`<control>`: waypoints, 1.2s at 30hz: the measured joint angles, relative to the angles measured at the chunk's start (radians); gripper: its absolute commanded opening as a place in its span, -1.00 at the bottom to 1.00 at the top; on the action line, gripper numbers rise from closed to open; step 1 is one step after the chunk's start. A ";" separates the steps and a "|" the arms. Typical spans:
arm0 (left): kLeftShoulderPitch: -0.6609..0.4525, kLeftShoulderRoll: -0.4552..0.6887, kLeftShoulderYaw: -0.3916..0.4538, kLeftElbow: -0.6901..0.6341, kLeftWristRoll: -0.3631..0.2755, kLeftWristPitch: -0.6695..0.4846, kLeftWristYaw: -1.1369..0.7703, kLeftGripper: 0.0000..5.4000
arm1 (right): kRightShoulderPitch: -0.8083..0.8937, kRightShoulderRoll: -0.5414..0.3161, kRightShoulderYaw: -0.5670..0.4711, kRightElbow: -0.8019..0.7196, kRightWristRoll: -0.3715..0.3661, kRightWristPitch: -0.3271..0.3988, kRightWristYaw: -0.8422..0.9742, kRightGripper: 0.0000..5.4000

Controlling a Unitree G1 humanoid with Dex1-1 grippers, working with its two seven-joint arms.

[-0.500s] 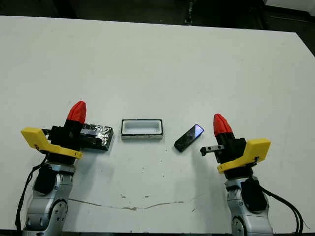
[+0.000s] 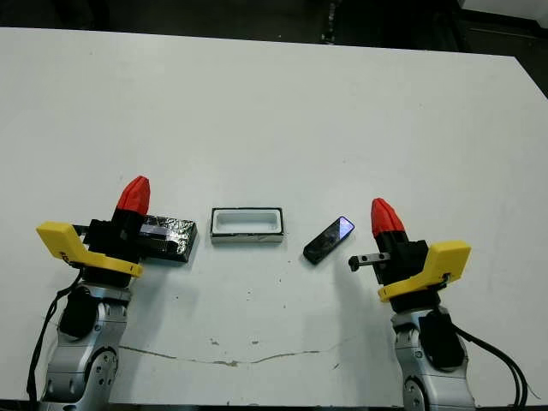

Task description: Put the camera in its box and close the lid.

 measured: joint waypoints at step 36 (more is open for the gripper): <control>0.009 0.076 -0.011 -0.082 0.050 0.000 -0.009 1.00 | -0.934 -0.810 0.417 0.300 -0.387 0.073 1.088 0.85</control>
